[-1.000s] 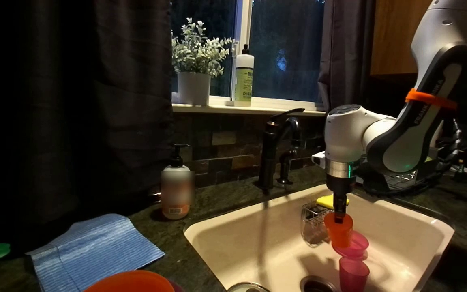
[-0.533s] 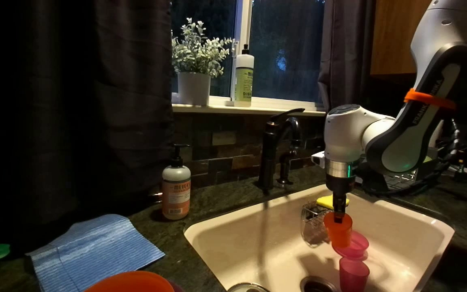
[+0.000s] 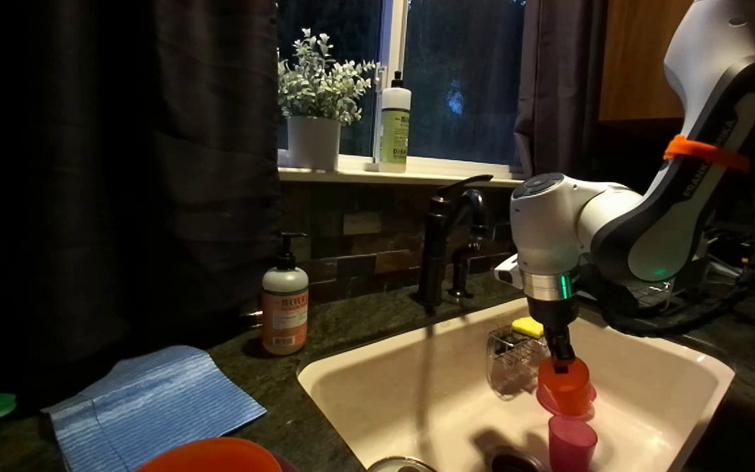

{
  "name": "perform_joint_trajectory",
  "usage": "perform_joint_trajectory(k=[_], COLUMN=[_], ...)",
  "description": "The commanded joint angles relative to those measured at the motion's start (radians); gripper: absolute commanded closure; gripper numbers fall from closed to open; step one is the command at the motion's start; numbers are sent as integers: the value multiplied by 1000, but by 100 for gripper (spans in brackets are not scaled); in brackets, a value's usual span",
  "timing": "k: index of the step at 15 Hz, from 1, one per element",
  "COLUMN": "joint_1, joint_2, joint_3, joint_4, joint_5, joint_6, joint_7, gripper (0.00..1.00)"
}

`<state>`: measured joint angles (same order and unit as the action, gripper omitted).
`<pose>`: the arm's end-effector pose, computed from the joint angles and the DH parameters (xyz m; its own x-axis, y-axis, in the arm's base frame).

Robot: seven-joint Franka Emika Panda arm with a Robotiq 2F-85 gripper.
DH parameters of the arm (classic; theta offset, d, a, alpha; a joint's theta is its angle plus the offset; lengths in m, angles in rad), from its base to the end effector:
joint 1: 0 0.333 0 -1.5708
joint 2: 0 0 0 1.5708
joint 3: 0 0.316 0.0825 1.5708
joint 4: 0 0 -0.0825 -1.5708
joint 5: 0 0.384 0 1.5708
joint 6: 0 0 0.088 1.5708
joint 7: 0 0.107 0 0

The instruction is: Pour the liquid out of the orange cup and into the pink cup.

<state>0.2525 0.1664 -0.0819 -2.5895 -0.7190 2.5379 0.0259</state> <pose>0.4077 0.0765 0.1818 0.7028 0.6483 -0.2930 0.7112 -0.6508 0.2660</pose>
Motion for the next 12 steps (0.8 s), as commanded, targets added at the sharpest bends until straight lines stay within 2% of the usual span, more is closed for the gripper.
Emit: perform_joint_trajectory(k=[1, 7, 12], joint_1=[-16, -35, -36], joint_2=[-65, -81, -76], joint_3=[69, 156, 193], joint_4=[-14, -9, -18], joint_5=[-120, -202, -283], joint_6=[-135, -270, -354], joint_7=[55, 32, 40], gripper=[99, 99, 99])
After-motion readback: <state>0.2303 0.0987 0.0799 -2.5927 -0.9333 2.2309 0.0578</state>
